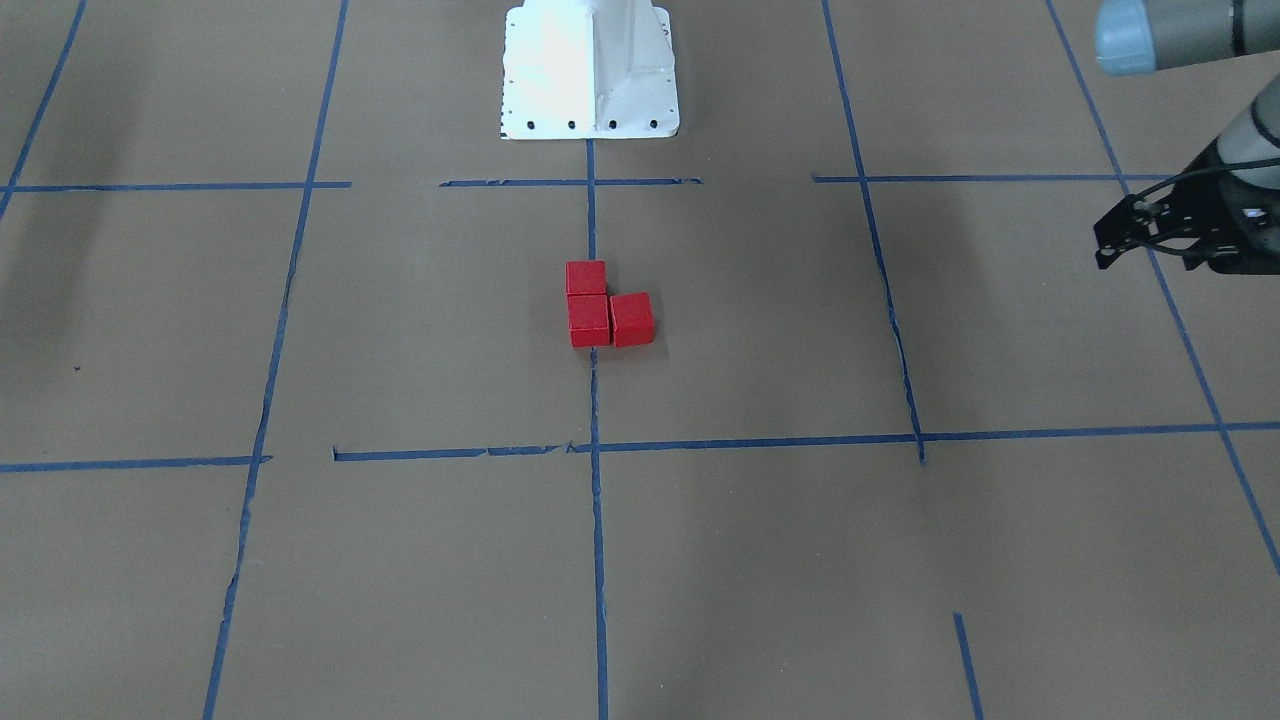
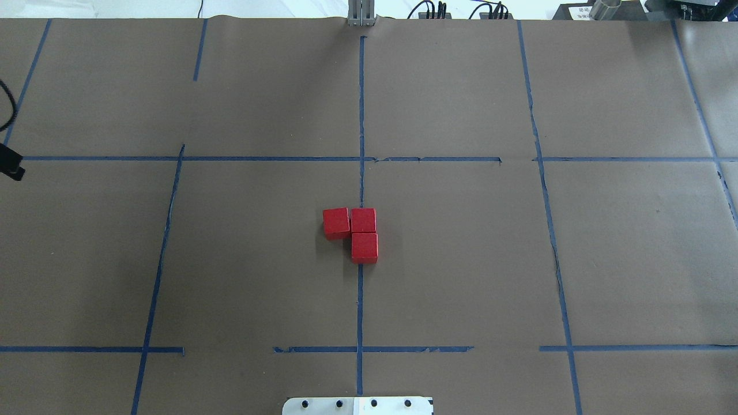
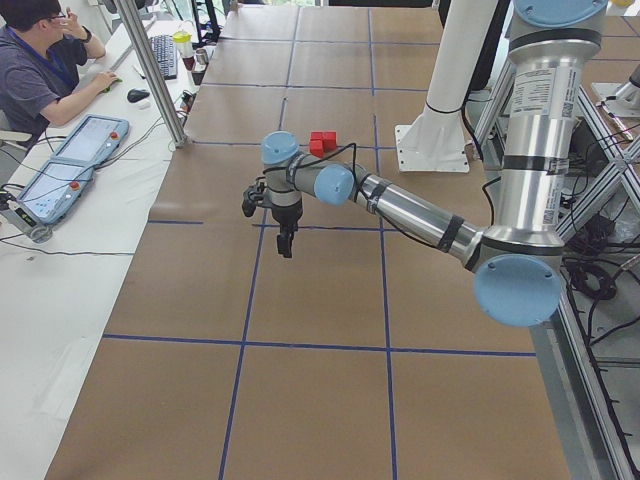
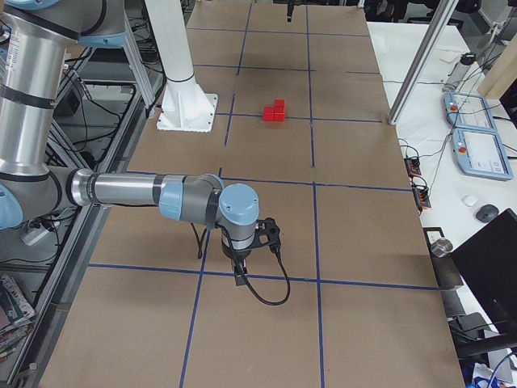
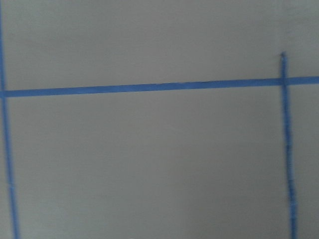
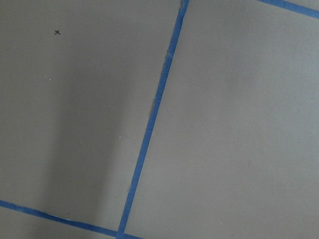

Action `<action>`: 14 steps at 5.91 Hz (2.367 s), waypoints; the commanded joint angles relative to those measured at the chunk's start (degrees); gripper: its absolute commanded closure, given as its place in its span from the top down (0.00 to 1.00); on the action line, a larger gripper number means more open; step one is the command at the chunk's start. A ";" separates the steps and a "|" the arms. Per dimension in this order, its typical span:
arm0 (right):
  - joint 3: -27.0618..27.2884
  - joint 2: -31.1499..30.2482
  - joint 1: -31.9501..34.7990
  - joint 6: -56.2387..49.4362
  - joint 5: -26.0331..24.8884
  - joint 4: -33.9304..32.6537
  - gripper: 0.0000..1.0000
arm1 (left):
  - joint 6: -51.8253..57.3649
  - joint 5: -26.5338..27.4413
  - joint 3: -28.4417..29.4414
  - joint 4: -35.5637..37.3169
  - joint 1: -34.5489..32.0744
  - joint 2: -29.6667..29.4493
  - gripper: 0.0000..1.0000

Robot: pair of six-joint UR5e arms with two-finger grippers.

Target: Form red blocks into L shape at center

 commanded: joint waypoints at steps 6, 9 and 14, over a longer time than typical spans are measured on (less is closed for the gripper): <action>0.22 0.01 0.02 -0.02 0.00 0.00 1.00 | 23.95 -5.68 8.99 -0.32 -17.54 7.45 1.00; 0.22 0.01 0.02 -0.02 0.00 0.00 1.00 | 24.04 -5.16 8.98 -1.28 -17.45 6.66 1.00; 0.31 0.01 0.11 0.06 0.00 0.00 1.00 | 24.39 -5.51 8.19 -1.20 -17.37 7.36 1.00</action>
